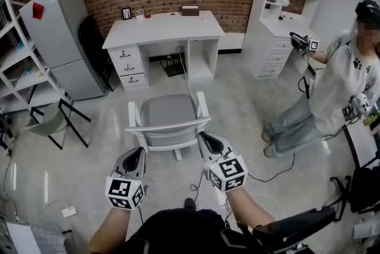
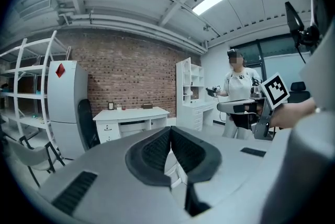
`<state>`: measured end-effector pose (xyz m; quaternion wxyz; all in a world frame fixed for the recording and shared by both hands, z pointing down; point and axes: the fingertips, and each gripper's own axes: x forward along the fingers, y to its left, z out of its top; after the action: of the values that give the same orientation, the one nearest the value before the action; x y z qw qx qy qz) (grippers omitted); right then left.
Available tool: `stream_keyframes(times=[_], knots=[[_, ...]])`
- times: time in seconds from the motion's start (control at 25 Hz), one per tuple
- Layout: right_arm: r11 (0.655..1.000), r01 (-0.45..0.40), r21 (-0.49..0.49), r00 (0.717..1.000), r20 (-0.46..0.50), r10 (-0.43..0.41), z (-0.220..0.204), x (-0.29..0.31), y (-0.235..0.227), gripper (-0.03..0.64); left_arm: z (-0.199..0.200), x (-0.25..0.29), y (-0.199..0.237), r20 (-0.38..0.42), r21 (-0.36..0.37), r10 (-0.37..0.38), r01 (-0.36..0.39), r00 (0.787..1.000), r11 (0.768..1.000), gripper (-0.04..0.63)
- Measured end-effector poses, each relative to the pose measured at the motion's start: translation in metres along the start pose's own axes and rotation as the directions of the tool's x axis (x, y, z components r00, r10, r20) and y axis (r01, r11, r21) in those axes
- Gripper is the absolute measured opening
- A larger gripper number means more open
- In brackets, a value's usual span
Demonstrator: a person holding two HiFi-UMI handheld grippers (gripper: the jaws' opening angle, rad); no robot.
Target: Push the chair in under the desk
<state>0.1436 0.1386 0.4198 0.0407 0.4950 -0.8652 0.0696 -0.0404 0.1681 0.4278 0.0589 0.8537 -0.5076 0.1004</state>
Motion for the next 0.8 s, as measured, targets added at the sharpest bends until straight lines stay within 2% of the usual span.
stream_keyframes(times=[0.2, 0.24, 0.32, 0.6, 0.8], knots=[[1.0, -0.031, -0.001, 0.999, -0.014, 0.031, -0.003, 0.004, -0.018, 0.012, 0.006, 0.013, -0.003, -0.012, 0.011, 0.031, -0.031, 0.999, 0.999, 0.008], [0.999, -0.042, 0.002, 0.999, -0.018, 0.042, -0.004, 0.007, -0.019, 0.024, 0.008, 0.013, -0.001, -0.015, 0.014, 0.035, -0.035, 0.999, 0.999, 0.009], [0.998, -0.069, 0.001, 0.997, -0.025, 0.069, -0.007, 0.014, -0.016, 0.097, 0.009, 0.013, 0.003, -0.022, 0.027, 0.042, -0.041, 0.999, 0.999, 0.009], [0.994, -0.105, -0.019, 0.994, -0.044, 0.104, -0.021, 0.031, -0.017, 0.115, 0.005, 0.025, 0.015, -0.032, 0.058, 0.067, -0.065, 0.997, 0.996, 0.009], [0.993, -0.107, -0.057, 0.992, -0.078, 0.102, -0.023, 0.049, -0.024, 0.141, -0.001, 0.044, 0.022, -0.032, 0.055, 0.029, -0.028, 0.999, 0.998, 0.009]])
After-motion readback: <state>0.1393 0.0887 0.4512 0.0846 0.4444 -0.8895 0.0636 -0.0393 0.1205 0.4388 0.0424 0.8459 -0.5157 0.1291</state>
